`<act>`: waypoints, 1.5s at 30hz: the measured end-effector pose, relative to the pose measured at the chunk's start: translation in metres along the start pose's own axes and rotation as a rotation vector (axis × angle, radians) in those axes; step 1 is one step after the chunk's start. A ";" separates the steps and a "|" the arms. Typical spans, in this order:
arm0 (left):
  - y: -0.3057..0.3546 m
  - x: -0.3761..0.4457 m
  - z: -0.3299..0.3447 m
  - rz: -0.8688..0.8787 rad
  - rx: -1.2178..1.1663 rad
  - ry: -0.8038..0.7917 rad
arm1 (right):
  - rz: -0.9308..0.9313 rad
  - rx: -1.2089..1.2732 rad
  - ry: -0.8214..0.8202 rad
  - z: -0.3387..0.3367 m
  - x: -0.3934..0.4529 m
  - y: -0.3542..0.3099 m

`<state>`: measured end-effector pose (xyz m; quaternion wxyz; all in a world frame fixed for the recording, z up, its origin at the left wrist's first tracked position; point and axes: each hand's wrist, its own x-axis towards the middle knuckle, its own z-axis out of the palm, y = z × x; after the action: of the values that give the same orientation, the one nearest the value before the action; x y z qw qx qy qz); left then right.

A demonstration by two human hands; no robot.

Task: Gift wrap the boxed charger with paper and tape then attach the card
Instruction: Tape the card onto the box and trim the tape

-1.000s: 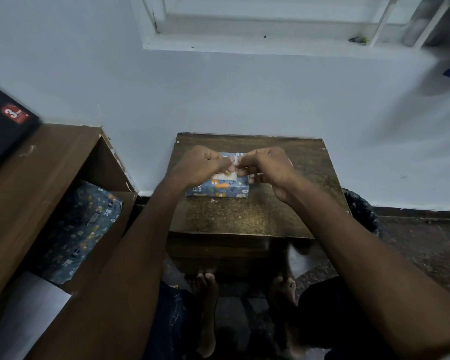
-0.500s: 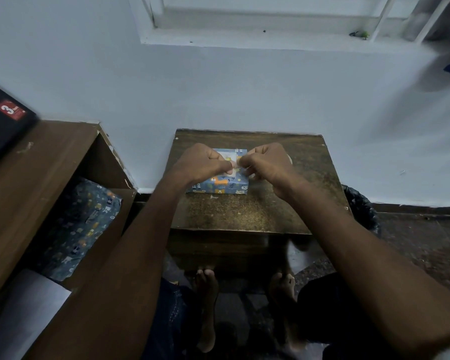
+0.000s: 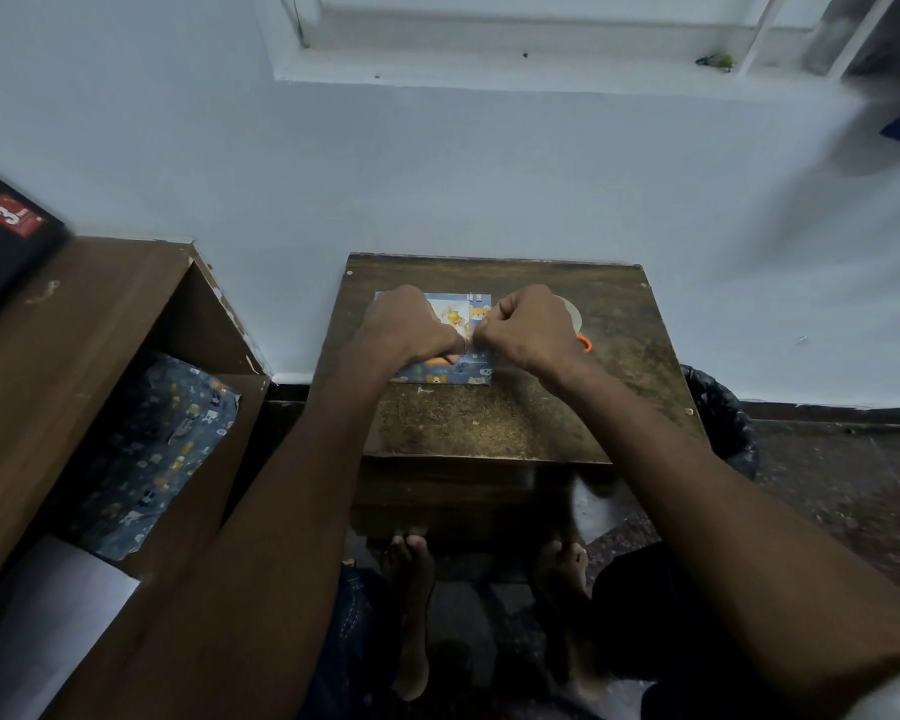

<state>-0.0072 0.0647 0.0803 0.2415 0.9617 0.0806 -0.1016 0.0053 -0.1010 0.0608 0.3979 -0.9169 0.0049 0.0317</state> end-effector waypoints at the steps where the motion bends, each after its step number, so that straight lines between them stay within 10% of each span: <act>1: 0.002 -0.001 0.000 -0.014 0.003 0.002 | -0.002 -0.014 0.009 0.001 0.001 0.000; 18: -0.027 0.013 -0.014 -0.175 -0.210 -0.102 | 0.172 0.272 -0.118 -0.001 -0.004 -0.005; 24: -0.045 0.003 -0.019 -0.289 -0.310 0.266 | 0.156 0.176 -0.090 -0.005 -0.006 -0.010; 28: -0.050 0.001 -0.012 -0.346 -0.439 0.030 | 0.170 0.163 -0.162 -0.002 -0.006 -0.006; 39: -0.057 0.005 -0.010 0.005 -0.895 0.131 | 0.132 0.668 -0.043 -0.011 -0.003 -0.007; 45: -0.058 0.005 -0.007 0.380 -0.644 0.385 | -0.306 0.439 0.209 -0.015 0.005 -0.003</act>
<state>-0.0129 0.1189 0.0587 0.5247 0.8364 -0.0267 0.1565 0.0109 -0.1099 0.0731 0.5842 -0.7973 -0.0857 -0.1250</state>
